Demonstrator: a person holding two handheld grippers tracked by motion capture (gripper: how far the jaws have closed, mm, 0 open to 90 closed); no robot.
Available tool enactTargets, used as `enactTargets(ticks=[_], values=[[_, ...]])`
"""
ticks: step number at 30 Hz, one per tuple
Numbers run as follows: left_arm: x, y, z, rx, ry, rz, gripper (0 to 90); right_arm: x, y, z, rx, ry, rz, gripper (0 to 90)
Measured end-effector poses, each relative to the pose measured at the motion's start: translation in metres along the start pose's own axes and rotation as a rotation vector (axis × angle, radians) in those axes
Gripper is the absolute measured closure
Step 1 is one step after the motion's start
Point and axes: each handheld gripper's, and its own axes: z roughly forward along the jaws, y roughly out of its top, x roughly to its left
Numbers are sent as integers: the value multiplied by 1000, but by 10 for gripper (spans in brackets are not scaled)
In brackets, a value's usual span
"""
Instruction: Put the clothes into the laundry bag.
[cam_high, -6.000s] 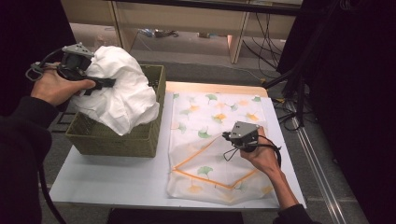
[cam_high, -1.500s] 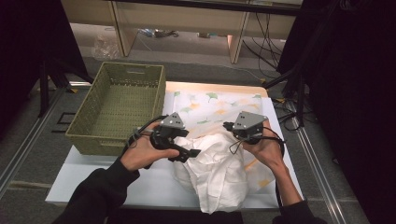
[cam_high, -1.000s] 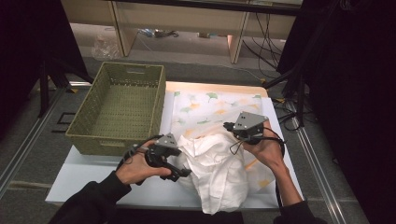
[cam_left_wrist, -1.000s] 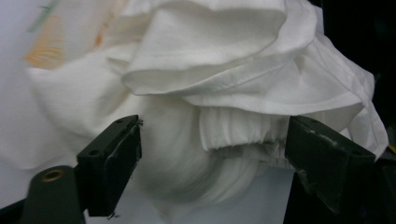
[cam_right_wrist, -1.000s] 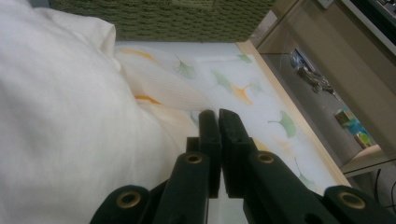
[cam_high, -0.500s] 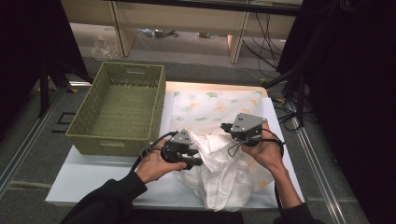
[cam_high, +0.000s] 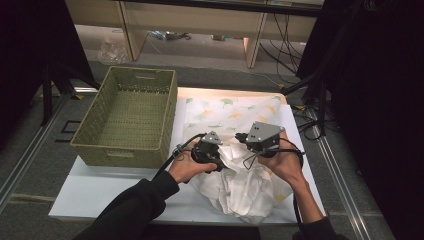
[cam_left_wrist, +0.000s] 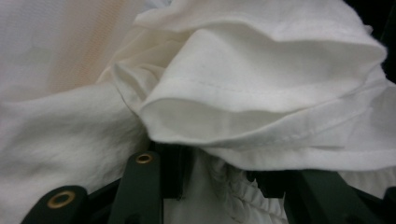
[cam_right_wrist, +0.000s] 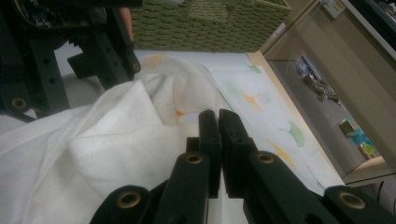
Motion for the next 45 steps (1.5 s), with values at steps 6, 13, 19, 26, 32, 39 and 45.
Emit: enactTargets(ticks=[6,13,19,26,32,39,45], values=[[-16,-1,-29,9,8,54,310,-1,-1,-2,-2,-4,5,893],[-12,-19,-62,9,111,45,175,0,-2,-1,1,5,8,893],[11,-30,-52,38,149,-21,156,0,-1,0,2,-1,0,893],[20,-28,-35,26,13,-55,384,1,-1,0,3,4,4,892],[1,-22,-27,24,13,88,662,1,0,1,-2,-8,14,893],[-12,-7,-19,41,33,166,678,4,8,3,-14,8,-8,893],[1,2,-7,37,80,109,658,6,14,1,-33,28,-12,900]])
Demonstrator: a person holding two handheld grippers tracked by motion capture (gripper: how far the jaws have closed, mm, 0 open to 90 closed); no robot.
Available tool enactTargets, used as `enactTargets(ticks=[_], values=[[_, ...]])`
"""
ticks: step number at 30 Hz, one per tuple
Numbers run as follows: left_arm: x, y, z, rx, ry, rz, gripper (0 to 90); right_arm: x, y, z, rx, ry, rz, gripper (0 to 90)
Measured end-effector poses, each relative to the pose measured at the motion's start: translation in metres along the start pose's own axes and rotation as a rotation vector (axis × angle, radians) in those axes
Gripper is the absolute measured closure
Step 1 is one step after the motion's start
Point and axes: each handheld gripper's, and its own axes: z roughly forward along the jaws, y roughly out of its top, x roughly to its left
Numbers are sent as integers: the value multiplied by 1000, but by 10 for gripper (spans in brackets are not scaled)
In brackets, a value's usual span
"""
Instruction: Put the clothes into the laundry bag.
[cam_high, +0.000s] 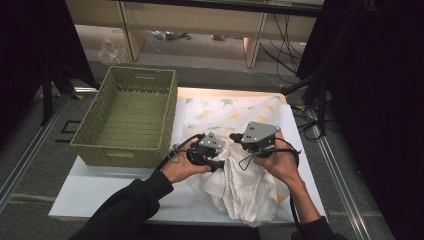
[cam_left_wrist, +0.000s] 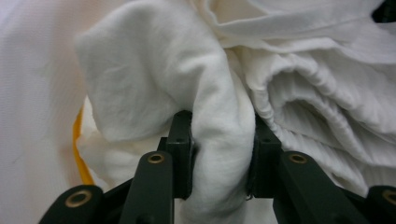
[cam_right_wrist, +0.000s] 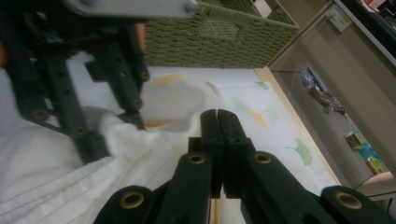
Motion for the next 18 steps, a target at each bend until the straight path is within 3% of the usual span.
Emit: enactTargets(ticks=[3,9,13,17,18], values=[[8,-1,11,-25,10,-56,644,0,1,-1,12,-4,-12,900],[10,-3,8,-3,-22,-27,671,-6,-9,-1,40,-37,-14,900],[5,-3,9,0,-37,1,685,-8,-9,-2,46,-41,-14,900],[-10,2,11,14,-60,112,689,-9,-7,-2,29,-51,-18,900],[-11,4,12,7,-60,116,688,-9,-6,-2,29,-44,-26,900]])
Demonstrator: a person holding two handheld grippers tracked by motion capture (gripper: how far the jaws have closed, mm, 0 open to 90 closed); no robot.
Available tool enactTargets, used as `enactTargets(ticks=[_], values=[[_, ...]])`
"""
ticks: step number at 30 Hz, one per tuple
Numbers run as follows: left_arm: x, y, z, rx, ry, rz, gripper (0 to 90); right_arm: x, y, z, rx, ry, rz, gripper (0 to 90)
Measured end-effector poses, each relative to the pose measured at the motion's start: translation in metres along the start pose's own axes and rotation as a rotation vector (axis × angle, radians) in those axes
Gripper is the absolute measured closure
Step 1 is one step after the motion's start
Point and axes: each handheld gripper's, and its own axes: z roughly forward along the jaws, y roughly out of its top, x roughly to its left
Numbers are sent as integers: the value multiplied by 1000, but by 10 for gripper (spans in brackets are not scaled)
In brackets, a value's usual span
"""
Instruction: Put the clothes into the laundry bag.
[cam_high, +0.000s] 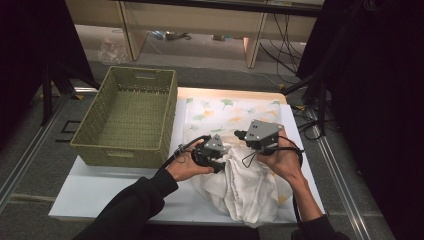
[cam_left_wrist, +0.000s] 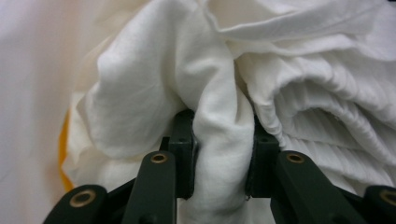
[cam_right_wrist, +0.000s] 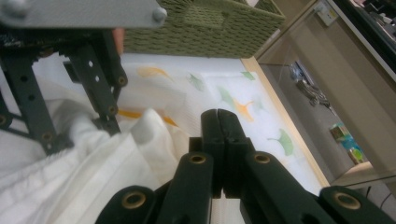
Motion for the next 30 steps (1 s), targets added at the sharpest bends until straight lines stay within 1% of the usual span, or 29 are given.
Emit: enactTargets(ticks=[2,4,5,6,7,8,9,10,11,12,13,14,15,17,18,19,20,21,22,23,24,25,27,28,29,30], values=[[2,4,3,-7,-2,1,684,2,2,0,1,6,-1,900],[7,6,8,-15,-10,1,681,1,3,0,-6,10,-3,900],[11,6,11,-12,-14,-12,678,2,3,0,1,8,3,900],[17,6,14,0,-12,-28,673,2,3,0,-4,4,-2,900],[25,6,16,23,-13,-28,666,2,3,0,-2,17,3,900],[30,4,20,8,-12,-85,655,3,2,1,3,34,5,900],[33,3,23,-7,-5,-151,644,3,2,1,2,20,9,900],[34,3,26,-32,1,-215,635,2,2,1,-1,19,-5,900],[37,4,26,-33,20,-221,620,3,2,1,5,28,7,900],[38,4,24,-28,27,-229,604,3,1,1,3,25,6,900],[38,5,23,-23,27,-231,594,2,1,1,3,31,-4,900],[37,6,20,-13,36,-223,578,3,0,0,4,28,-2,900],[36,7,16,-5,39,-224,560,2,-1,-1,7,35,1,900],[33,8,5,18,41,-224,474,1,-2,-3,2,26,8,900],[30,8,-2,29,41,-225,424,0,-3,-3,2,25,15,900],[28,8,-10,33,43,-213,384,0,-4,-4,1,29,15,900],[25,7,-20,31,54,-204,360,-1,-5,-5,1,25,19,900],[23,6,-29,25,65,-206,334,-1,-6,-6,1,25,25,900],[20,3,-39,25,69,-197,302,-2,-6,-6,-3,24,27,900],[18,0,-46,25,53,-208,283,-2,-6,-6,-4,22,26,900],[14,-3,-53,34,49,-216,282,-1,-6,-7,-4,22,31,900],[9,-7,-56,36,36,-217,278,-1,-6,-7,0,23,34,900],[1,-16,-57,65,30,-210,263,-1,-6,-7,4,22,28,900],[-4,-21,-54,88,25,-208,253,-1,-5,-7,4,20,19,900],[-8,-26,-50,106,9,-203,238,0,-5,-7,5,19,26,900],[-12,-30,-44,128,4,-203,220,0,-4,-6,6,20,30,900]])
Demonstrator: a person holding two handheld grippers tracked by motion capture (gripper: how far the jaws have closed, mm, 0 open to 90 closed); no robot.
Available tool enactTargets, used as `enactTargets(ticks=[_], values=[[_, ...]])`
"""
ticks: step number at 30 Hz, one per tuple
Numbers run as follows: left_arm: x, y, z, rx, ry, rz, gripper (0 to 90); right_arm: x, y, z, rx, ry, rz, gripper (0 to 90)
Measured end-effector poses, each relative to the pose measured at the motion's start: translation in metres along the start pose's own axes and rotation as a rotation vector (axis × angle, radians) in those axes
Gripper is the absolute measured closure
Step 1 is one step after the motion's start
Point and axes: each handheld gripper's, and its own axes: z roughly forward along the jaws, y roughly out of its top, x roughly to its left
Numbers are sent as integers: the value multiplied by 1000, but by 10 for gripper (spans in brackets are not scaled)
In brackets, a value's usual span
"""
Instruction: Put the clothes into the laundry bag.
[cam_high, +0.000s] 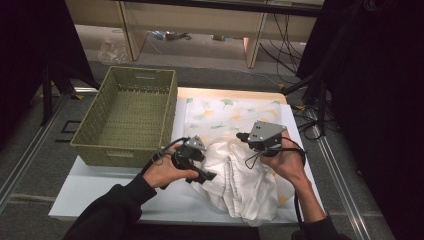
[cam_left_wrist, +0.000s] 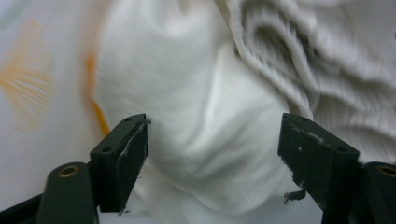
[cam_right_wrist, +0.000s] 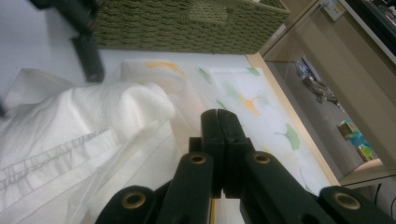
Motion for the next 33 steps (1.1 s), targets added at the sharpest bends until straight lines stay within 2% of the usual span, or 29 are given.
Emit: enactTargets(ticks=[1,2,5,6,7,8,9,11,13,14,15,16,19,20,21,23,25,26,27,28,29,33], values=[[-1,-4,6,27,14,24,193,1,0,0,5,0,-2,900],[-2,-6,14,36,15,28,167,0,0,0,2,-2,-11,900],[-3,-5,32,52,35,28,156,1,1,1,4,1,-4,900],[-3,-2,36,46,37,14,156,0,1,1,4,-8,-20,900],[-2,2,39,46,41,11,180,1,1,1,8,-2,-14,900],[1,6,40,58,54,38,263,1,0,2,8,-1,-13,900],[1,10,43,50,65,30,384,0,0,1,11,10,-15,900],[4,19,42,62,61,65,545,-1,-1,1,8,-3,-11,900],[2,28,41,49,68,93,611,-2,-1,0,8,1,-23,900],[3,34,38,67,62,109,625,0,-2,-1,10,-5,0,900],[4,39,36,60,64,113,639,-2,-3,-2,11,-3,-17,900],[4,43,35,58,64,111,650,-2,-3,-3,12,-11,1,900],[14,53,39,63,71,96,663,-5,-4,-7,12,-17,-10,900],[20,53,44,65,71,61,667,-5,-5,-7,9,-15,-6,900],[29,52,50,91,67,44,668,-5,-5,-8,10,-23,1,900],[44,47,61,87,41,-46,668,-6,-5,-11,10,-23,3,900],[50,44,69,24,15,-163,665,-7,-5,-12,5,-23,-7,900],[52,44,68,27,10,-172,662,-6,-4,-12,6,-22,-8,900],[51,44,68,26,12,-163,658,-6,-4,-12,7,-18,-6,900],[48,44,66,23,20,-149,649,-5,-4,-12,10,-19,-4,900],[47,45,63,42,37,-120,632,-5,-4,-12,8,-19,0,900],[37,44,46,74,62,-71,490,-6,-5,-12,3,-19,3,900]])
